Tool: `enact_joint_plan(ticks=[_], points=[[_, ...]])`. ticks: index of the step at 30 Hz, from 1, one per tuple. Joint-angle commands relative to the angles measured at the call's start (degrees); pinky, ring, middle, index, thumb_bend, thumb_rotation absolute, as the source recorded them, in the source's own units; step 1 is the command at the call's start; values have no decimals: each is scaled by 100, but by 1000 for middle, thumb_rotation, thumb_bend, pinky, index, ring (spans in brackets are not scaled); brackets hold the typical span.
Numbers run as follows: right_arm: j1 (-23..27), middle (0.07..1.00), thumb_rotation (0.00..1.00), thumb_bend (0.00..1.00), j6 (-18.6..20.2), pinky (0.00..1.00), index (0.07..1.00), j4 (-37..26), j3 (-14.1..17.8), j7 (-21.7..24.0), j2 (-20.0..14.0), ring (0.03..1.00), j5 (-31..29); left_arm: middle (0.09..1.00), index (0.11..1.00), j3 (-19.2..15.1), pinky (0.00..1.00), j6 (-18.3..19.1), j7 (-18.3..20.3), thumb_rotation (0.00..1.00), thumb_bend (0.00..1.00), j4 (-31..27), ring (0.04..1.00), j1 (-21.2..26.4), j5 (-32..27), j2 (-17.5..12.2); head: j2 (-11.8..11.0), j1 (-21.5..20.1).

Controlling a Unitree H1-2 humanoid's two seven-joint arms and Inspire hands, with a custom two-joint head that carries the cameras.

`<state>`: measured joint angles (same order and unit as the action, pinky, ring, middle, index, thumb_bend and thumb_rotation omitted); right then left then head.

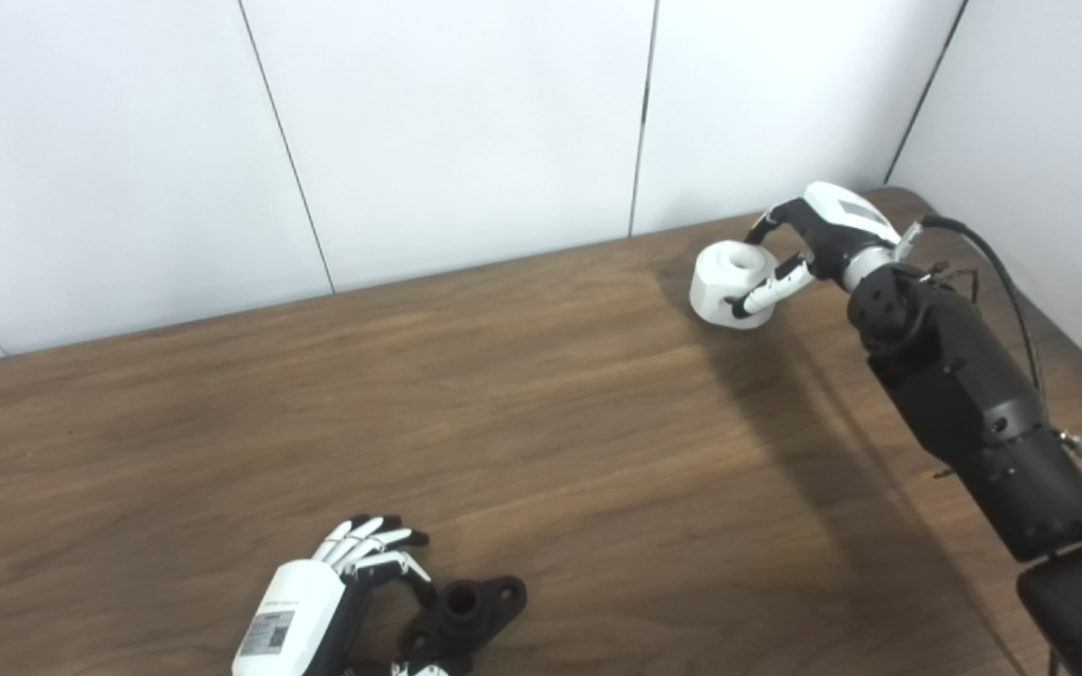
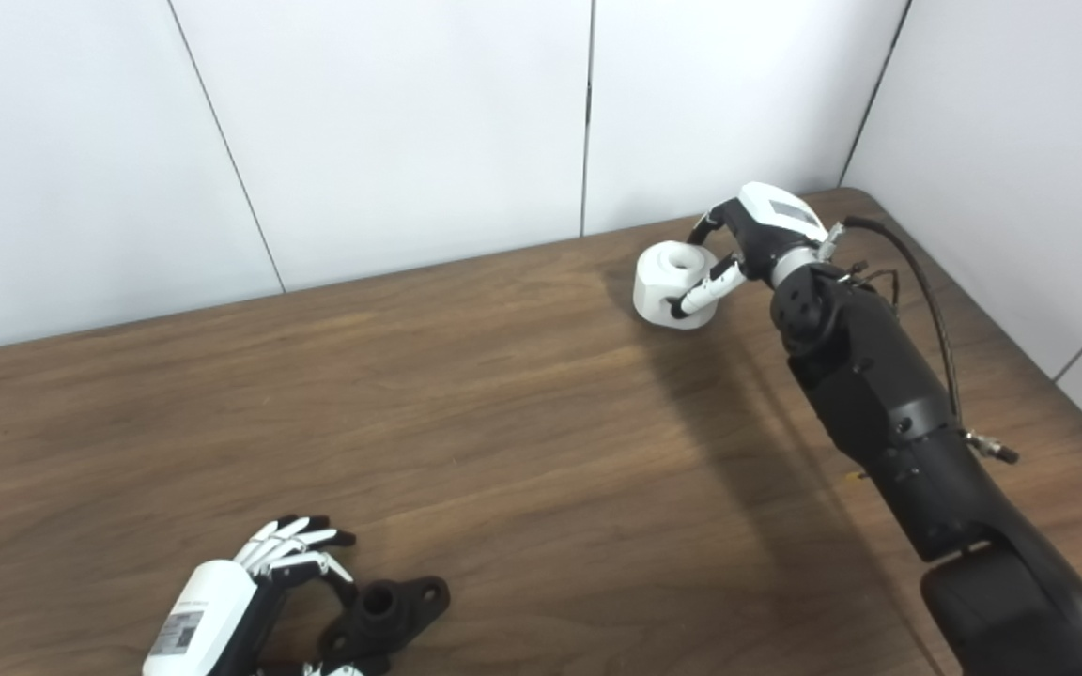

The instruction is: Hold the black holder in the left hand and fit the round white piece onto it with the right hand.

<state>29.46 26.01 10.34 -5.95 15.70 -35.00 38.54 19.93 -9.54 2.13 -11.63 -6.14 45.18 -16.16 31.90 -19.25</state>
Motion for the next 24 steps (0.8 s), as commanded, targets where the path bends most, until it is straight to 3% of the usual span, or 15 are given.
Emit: enact_joint_plan(ticks=[1, 19, 21, 24], points=[[266, 836, 210, 822, -87, 807, 642, -83, 36, -96, -196, 930, -13, 785, 485, -30, 902, 329, 245, 44, 519, 129, 875, -132, 184, -81, 3, -8], [277, 812, 175, 808, -186, 822, 587, -85, 108, -277, -190, 913, -163, 783, 485, -42, 896, 317, 229, 44, 519, 164, 871, -103, 214, -55, 20, 6], [256, 796, 147, 584, -238, 830, 508, -101, 144, -368, -167, 905, -209, 784, 485, -43, 897, 330, 239, 44, 519, 158, 872, -105, 227, -52, 20, 6], [217, 778, 135, 530, -337, 818, 488, -133, 148, -501, -158, 891, -223, 786, 485, -47, 901, 346, 264, 44, 519, 139, 873, -110, 240, -51, 20, 6]])
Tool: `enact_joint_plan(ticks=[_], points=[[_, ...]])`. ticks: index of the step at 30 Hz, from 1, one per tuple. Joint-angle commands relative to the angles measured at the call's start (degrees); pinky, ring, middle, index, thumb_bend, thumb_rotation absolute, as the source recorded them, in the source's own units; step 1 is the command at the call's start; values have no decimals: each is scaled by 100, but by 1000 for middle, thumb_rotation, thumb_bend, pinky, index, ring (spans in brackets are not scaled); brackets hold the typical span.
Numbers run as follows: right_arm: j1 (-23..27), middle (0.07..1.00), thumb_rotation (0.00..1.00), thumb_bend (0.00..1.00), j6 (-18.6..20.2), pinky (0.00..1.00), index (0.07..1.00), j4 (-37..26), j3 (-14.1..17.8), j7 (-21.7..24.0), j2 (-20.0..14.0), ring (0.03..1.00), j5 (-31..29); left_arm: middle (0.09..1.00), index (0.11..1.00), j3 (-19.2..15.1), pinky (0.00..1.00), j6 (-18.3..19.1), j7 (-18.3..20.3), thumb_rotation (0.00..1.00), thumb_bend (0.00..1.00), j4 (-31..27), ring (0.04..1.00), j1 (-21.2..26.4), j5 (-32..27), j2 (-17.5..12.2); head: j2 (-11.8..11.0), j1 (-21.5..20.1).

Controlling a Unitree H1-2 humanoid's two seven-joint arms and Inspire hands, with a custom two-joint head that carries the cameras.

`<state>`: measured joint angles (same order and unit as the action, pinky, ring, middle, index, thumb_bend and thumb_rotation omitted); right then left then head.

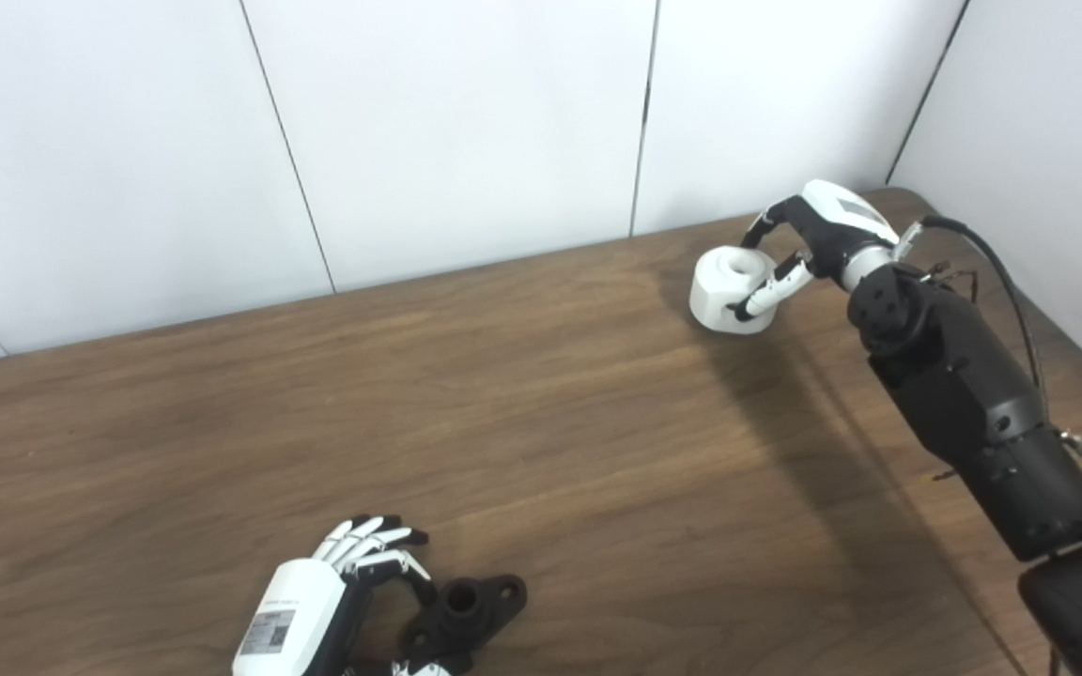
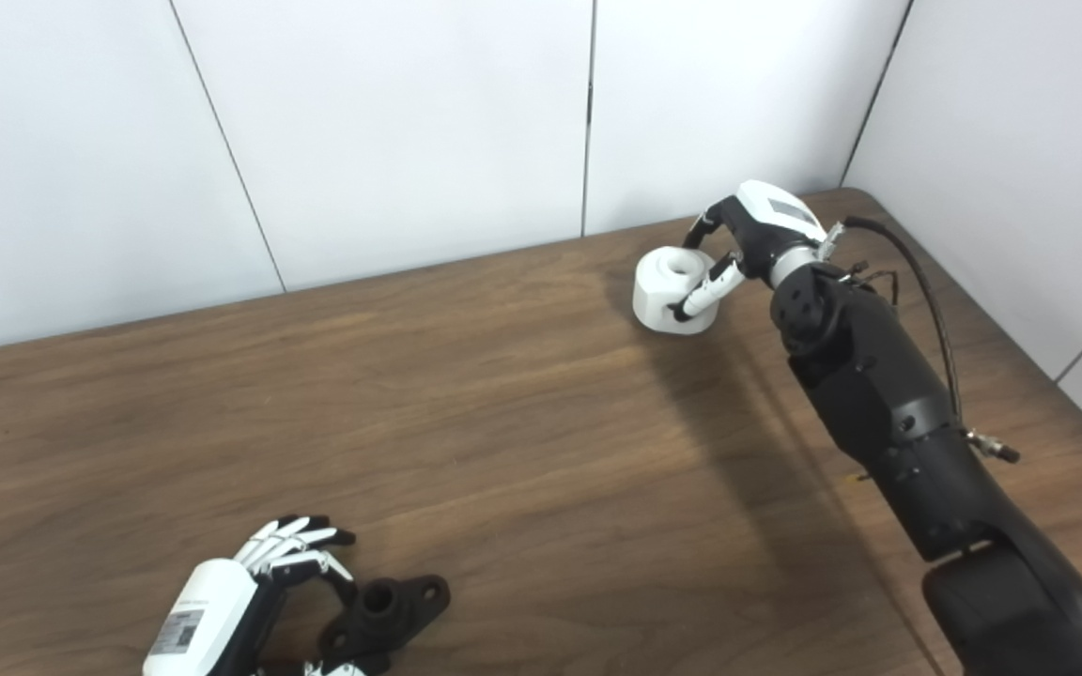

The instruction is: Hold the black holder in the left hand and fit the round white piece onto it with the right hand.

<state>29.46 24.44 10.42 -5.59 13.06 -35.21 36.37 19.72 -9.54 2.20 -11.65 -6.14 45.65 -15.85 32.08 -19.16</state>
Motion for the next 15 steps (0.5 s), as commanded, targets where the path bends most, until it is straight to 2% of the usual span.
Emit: enact_joint_plan(ticks=[1, 15], points=[[210, 775, 133, 526, -200, 816, 487, -142, 108, -269, -137, 888, -4, 786, 485, -27, 901, 350, 262, 44, 519, 137, 874, -113, 189, -80, 2, -3], [194, 770, 131, 521, -328, 811, 486, -96, 49, -353, -202, 893, -14, 786, 486, -4, 899, 302, 231, 44, 519, 229, 878, -57, 205, -56, 20, 63]])
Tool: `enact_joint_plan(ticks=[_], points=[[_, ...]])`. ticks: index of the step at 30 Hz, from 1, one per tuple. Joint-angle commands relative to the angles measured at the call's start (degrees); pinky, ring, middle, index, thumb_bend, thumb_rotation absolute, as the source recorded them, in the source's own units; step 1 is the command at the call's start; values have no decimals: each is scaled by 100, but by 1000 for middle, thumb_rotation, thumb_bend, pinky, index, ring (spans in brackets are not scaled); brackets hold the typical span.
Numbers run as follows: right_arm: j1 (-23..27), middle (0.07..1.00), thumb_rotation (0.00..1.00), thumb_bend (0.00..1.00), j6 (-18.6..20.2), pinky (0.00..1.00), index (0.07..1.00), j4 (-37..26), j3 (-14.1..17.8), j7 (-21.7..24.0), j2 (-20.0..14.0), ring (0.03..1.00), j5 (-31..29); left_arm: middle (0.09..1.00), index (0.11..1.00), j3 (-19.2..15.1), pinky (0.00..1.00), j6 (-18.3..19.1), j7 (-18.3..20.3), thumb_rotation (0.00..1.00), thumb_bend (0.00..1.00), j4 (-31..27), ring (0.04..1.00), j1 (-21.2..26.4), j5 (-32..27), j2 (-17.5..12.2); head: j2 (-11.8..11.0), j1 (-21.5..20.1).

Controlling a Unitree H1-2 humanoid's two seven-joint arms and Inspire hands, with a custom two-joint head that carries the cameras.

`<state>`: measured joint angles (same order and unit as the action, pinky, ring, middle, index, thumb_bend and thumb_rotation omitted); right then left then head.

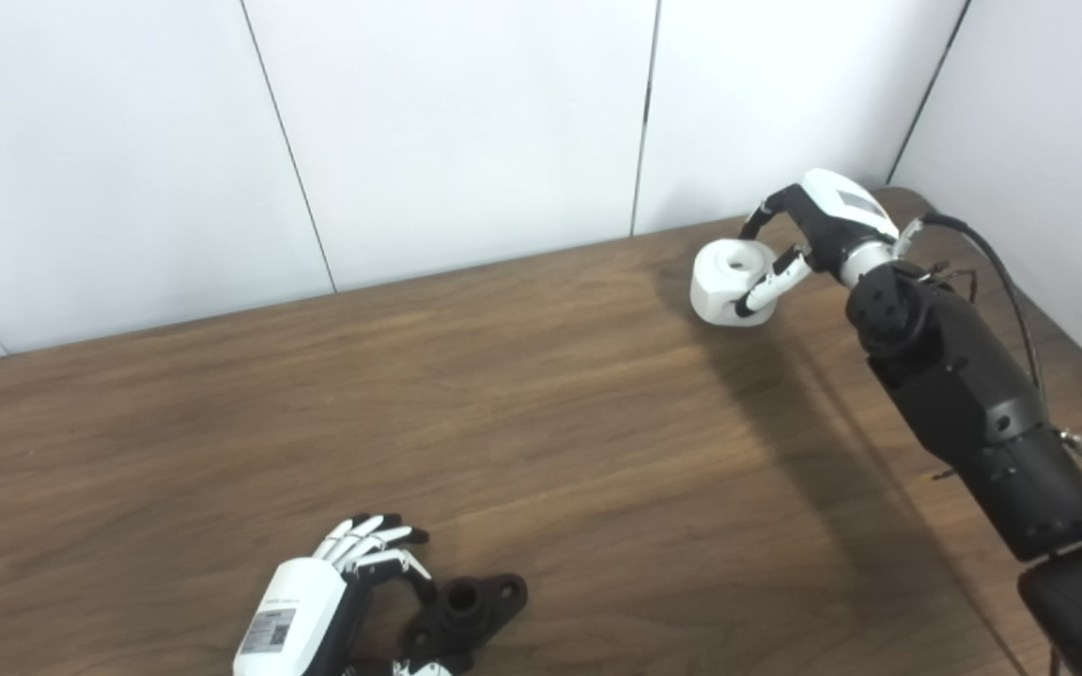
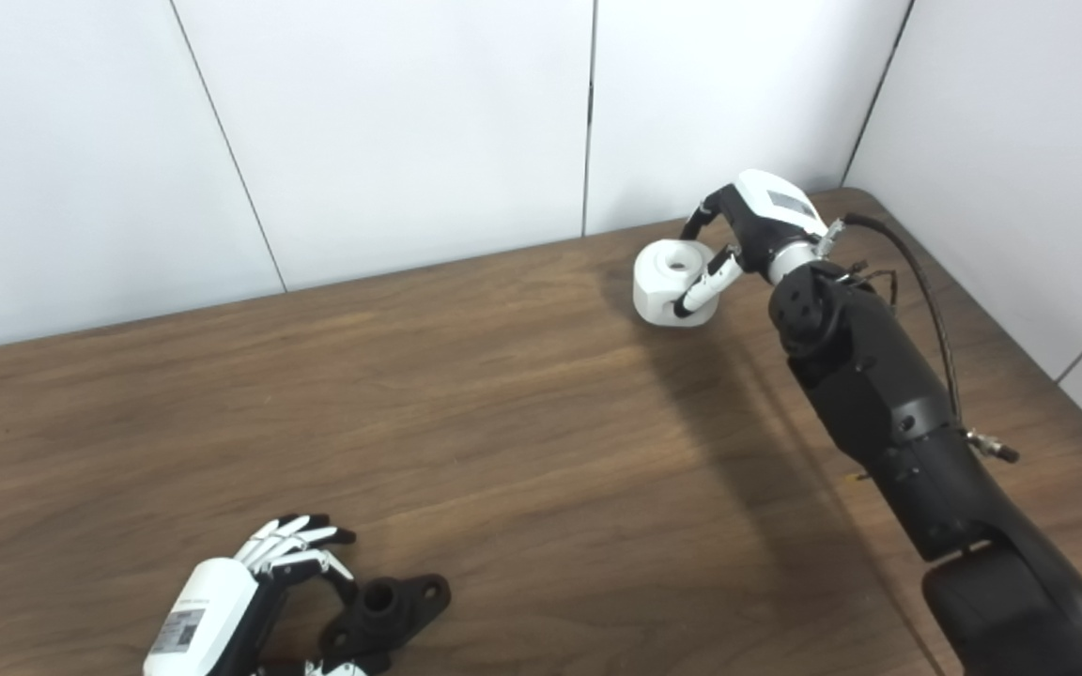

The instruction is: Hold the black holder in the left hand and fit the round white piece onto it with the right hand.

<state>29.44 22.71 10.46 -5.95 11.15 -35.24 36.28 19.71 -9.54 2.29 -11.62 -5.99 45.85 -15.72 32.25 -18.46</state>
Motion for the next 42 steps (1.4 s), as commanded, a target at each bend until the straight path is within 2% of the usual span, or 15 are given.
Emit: enact_joint_plan(ticks=[1, 4, 9, 13, 19, 29, 31, 35, 38, 42], points=[[188, 770, 131, 521, -183, 811, 486, -114, 84, -152, -215, 893, -6, 786, 485, 1, 899, 296, 212, 44, 519, 233, 878, -68, 193, -64, 18, 37], [160, 773, 132, 521, -206, 805, 485, -263, 59, -56, -275, 892, 6, 786, 485, 17, 891, 322, 225, 44, 519, 232, 874, -55, 239, -44, 49, 91], [111, 791, 132, 522, 58, 814, 486, -864, 67, 361, -325, 887, -54, 785, 485, 31, 894, 338, 243, 44, 519, 219, 878, -40, 259, -5, 108, 201], [47, 804, 132, 523, 356, 846, 486, -1564, 108, 829, -391, 887, -95, 788, 485, 65, 893, 367, 261, 44, 519, 183, 880, -44, 304, 40, 284, 411], [-6, 801, 133, 523, 419, 847, 485, -2497, 83, 1659, -407, 887, 163, 794, 486, 91, 911, 444, 333, 45, 519, 118, 886, -40, 372, 51, 512, 648], [-85, 785, 134, 524, 417, 811, 485, -4102, 13, 3260, 66, 894, 920, 805, 486, 108, 948, 462, 381, 47, 520, 25, 899, -37, 351, 18, 927, 778], [-92, 790, 135, 524, 419, 817, 485, -4361, 39, 3572, 167, 900, 1030, 809, 486, 109, 958, 539, 459, 47, 520, -31, 906, -30, 353, 32, 974, 791], [-76, 794, 135, 524, 418, 823, 484, -4808, 211, 4211, 518, 905, 1270, 813, 486, 115, 965, 675, 611, 48, 520, -160, 912, -1, 355, 38, 1239, 847], [-105, 795, 135, 524, 419, 825, 484, -5073, 240, 4507, 746, 916, 1397, 816, 486, 120, 969, 744, 681, 48, 520, -237, 914, 19, 357, 45, 1333, 863], [-126, 797, 135, 524, 412, 811, 485, -5381, 74, 4785, 922, 917, 1553, 825, 487, 159, 975, 923, 884, 48, 520, -385, 922, 43, 444, 51, 1495, 930]])
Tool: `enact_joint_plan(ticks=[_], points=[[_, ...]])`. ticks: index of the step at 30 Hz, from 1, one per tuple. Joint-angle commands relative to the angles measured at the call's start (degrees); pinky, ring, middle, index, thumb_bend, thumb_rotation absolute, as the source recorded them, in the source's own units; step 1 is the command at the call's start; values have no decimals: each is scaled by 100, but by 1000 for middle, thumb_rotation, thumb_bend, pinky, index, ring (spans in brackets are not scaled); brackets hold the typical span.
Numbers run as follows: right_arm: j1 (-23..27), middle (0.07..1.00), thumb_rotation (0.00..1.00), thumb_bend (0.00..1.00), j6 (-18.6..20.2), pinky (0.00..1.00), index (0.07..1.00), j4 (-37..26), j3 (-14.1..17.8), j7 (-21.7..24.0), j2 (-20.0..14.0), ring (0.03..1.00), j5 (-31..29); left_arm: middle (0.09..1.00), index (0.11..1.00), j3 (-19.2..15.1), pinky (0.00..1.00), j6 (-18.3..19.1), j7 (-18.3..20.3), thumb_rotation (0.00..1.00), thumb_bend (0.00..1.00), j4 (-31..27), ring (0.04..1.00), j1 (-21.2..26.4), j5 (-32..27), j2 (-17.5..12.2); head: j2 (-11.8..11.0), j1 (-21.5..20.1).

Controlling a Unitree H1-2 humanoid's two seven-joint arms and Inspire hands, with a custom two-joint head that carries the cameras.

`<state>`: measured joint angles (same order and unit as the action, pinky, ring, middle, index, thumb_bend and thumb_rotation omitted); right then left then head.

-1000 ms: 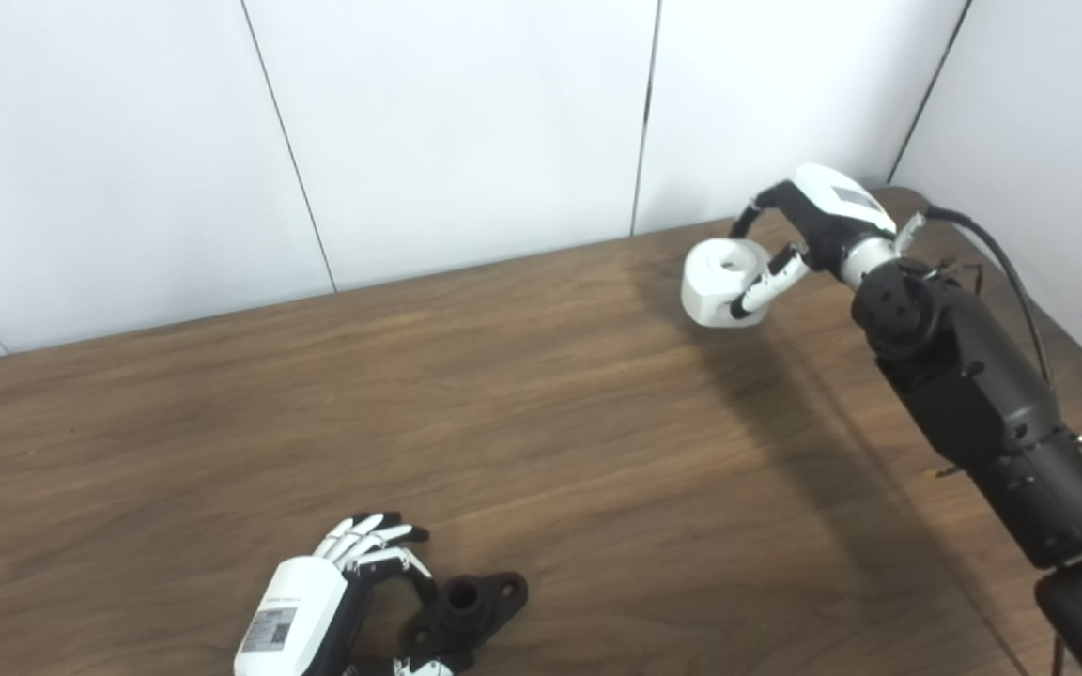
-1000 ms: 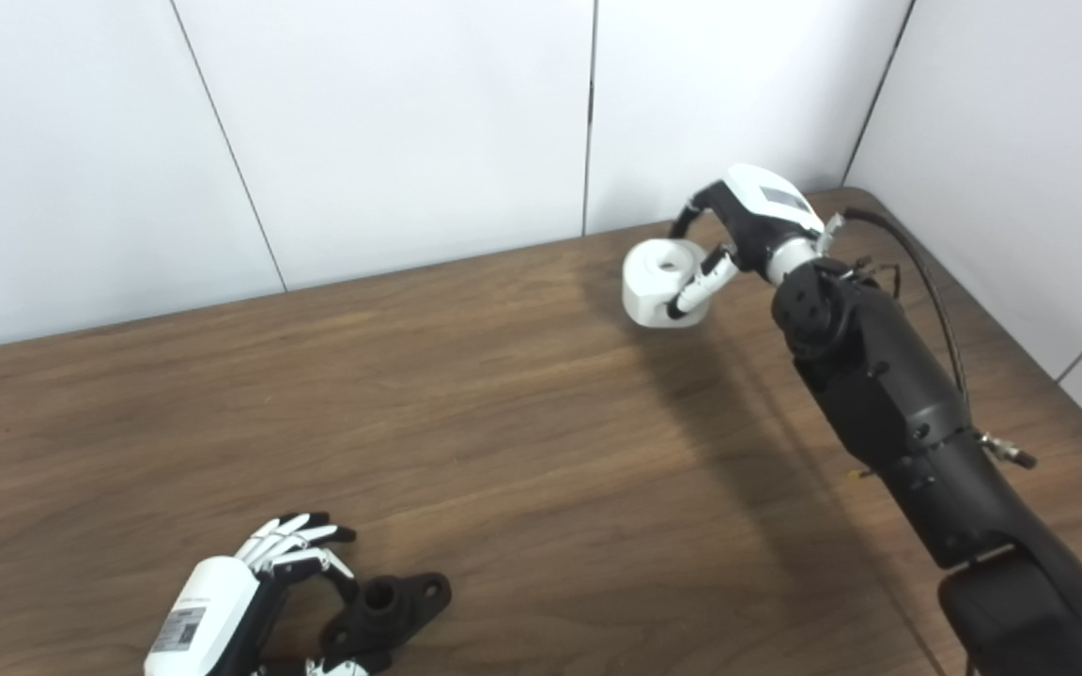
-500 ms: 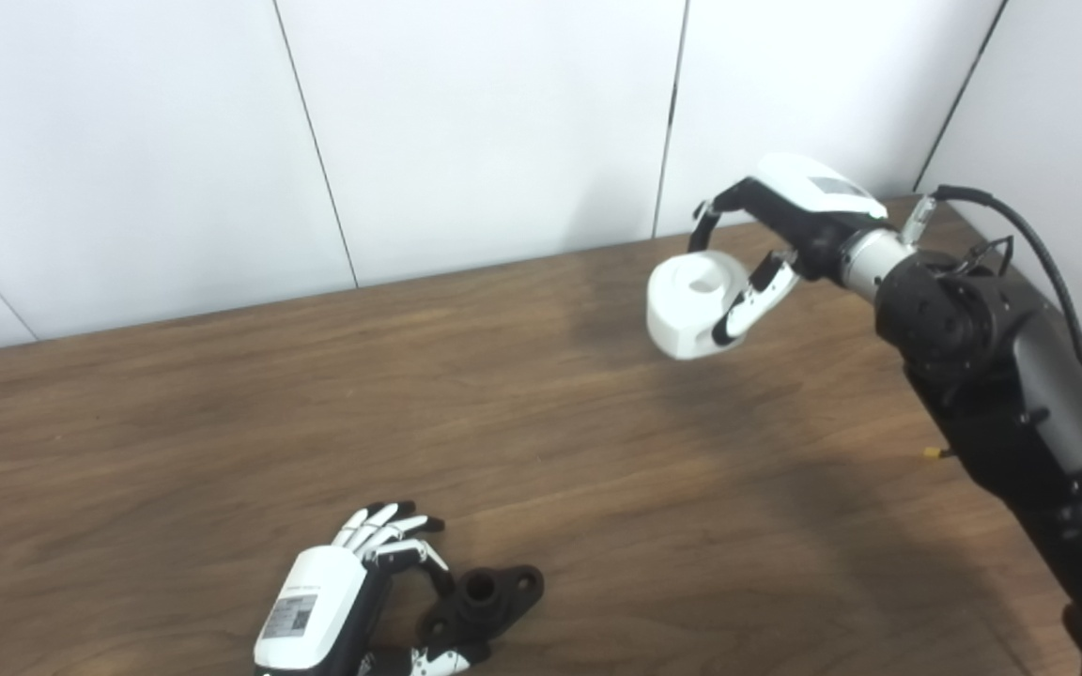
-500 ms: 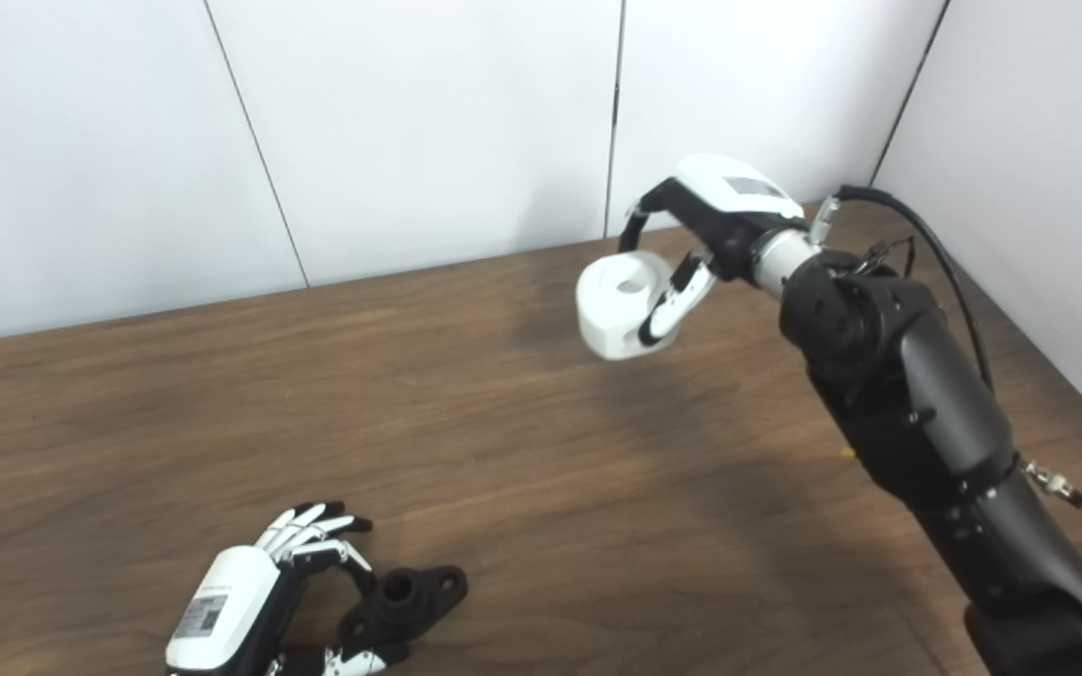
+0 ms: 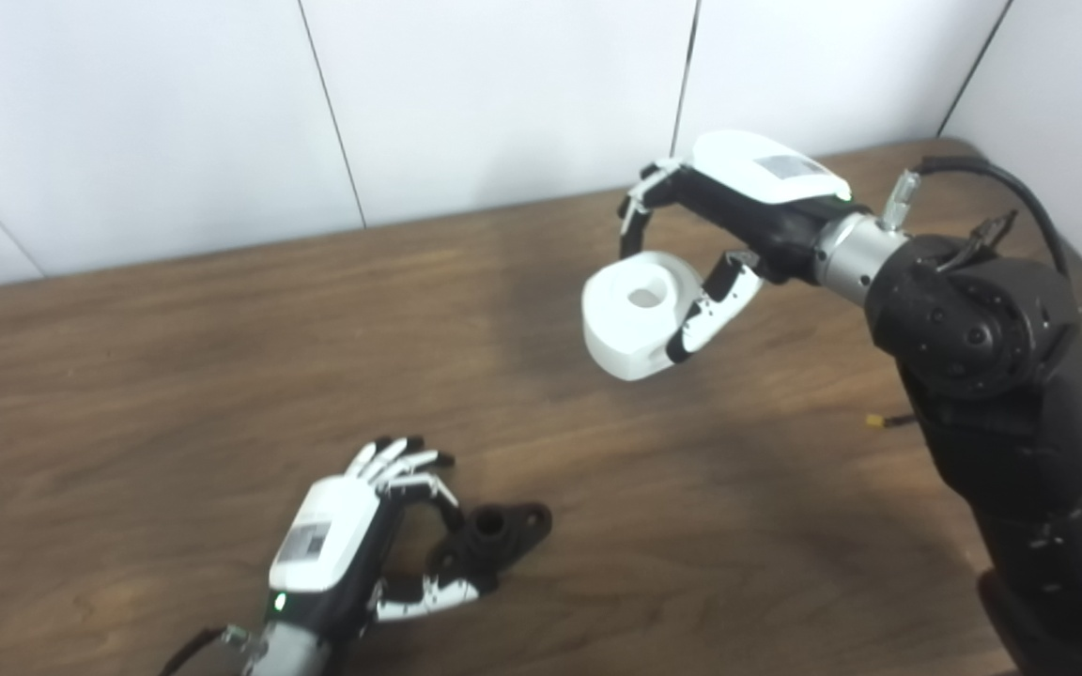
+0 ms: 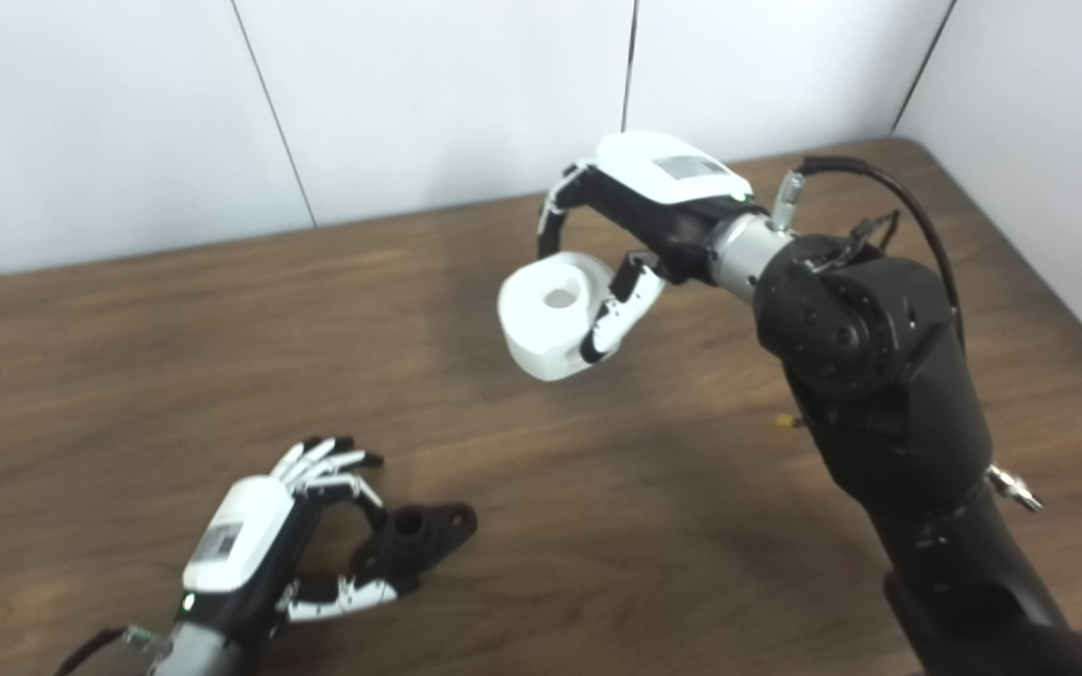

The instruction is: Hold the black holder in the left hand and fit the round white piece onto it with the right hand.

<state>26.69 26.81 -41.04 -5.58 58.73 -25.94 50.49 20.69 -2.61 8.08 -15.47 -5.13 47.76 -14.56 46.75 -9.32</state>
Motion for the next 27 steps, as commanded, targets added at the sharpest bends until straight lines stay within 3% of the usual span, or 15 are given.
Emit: enact_joint_plan(ticks=[1, 11, 27], points=[[154, 800, 136, 524, 1, 805, 484, -275, 3, 84, 23, 916, 179, 826, 487, 69, 975, 262, 339, 49, 520, -26, 923, -39, 268, -63, 45, 16], [117, 797, 135, 524, -36, 789, 484, -695, -341, 510, 539, 919, 391, 825, 487, 158, 973, 517, 541, 50, 520, -185, 926, 17, 382, 40, 330, 278], [-116, 791, 134, 525, -177, 804, 483, -701, -675, 404, 950, 909, 224, 818, 486, 301, 978, 592, 482, 51, 521, -151, 924, 66, 573, 208, 460, 692]])
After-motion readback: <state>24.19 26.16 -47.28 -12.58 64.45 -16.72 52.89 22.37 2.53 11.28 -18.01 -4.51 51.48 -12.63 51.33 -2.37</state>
